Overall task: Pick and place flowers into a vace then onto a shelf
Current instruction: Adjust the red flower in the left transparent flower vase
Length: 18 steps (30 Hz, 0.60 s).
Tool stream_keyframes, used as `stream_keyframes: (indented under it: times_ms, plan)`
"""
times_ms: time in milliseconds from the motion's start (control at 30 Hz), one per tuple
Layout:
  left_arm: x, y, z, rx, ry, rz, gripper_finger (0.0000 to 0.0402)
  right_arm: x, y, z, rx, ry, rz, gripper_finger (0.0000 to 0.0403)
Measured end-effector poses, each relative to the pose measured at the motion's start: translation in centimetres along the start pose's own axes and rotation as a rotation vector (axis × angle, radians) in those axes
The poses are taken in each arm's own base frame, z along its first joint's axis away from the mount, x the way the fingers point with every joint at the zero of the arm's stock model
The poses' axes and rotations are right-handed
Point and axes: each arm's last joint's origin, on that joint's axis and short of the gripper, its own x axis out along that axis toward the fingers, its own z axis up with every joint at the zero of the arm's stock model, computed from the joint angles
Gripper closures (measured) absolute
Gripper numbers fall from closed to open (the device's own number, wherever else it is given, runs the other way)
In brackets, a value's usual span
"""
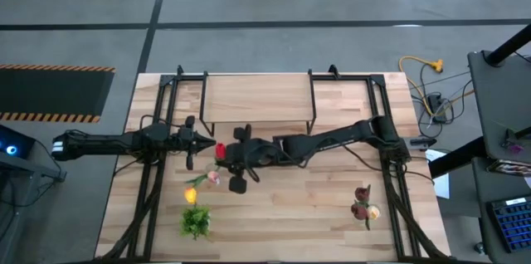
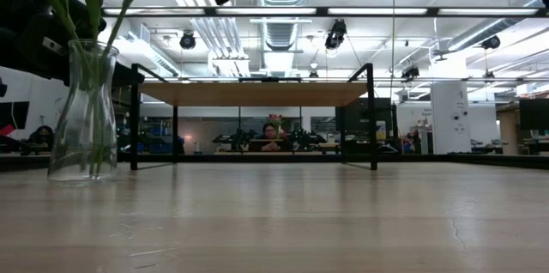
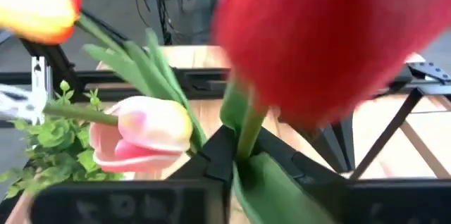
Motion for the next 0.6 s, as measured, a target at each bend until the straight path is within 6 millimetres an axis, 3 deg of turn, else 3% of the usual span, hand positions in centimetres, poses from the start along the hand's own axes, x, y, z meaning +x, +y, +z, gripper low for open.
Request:
stream_keyframes:
  times_ms: [367, 600]
  plan:
    - [0.0, 0.0, 0.0, 0.0, 0.001, 0.0, 0.0396, -1.7, 0.2, 1.7, 0.038, 0.175, -0.013, 0.0174]
    - [0.0, 0.0, 0.0, 0.0, 0.001, 0.0, 0.0396, -2.6, 0.4, 3.6, 0.068, 0.135, 0.003, 0.0099]
